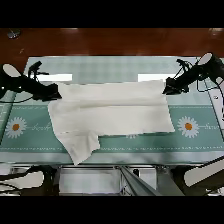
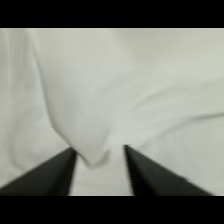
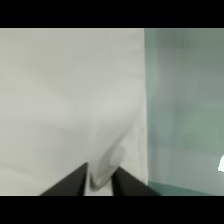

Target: Fold the shirts.

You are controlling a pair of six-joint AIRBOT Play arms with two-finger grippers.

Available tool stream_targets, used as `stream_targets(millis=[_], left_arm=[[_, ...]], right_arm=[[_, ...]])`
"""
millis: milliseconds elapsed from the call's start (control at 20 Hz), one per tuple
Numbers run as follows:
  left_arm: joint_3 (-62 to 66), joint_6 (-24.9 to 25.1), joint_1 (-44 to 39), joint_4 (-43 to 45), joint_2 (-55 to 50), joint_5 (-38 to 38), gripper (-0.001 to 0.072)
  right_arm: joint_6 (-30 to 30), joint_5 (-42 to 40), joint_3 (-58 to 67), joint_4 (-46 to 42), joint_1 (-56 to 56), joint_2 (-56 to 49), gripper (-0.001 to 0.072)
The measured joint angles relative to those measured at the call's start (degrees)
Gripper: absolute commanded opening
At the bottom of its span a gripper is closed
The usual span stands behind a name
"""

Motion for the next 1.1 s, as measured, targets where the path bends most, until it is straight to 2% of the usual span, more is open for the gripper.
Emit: stream_targets(millis=[300, 550, 800, 1100], left_arm=[[-3.13, -1.22, 3.41, 2.1, 3.63, -8.59, 0.0699], [-19.08, -1.22, 10.78, 2.43, 15.93, -10.38, 0.0699], [-36.15, -0.26, 16.44, -3.56, 27.41, -8.13, 0.0699], [-45.18, -0.44, 17.68, -10.69, 31.23, -4.13, 0.0699]], right_arm=[[1.01, 2.73, -2.54, -0.55, -3.43, 7.06, 0.0629], [-0.57, -4.37, -19.47, 2.64, -8.35, 21.79, 0.0628], [-5.42, -13.16, -39.56, 11.54, -9.25, 34.56, 0.0628], [-7.93, -15.5, -47.32, 16.15, -9.35, 38.91, 0.0628]])
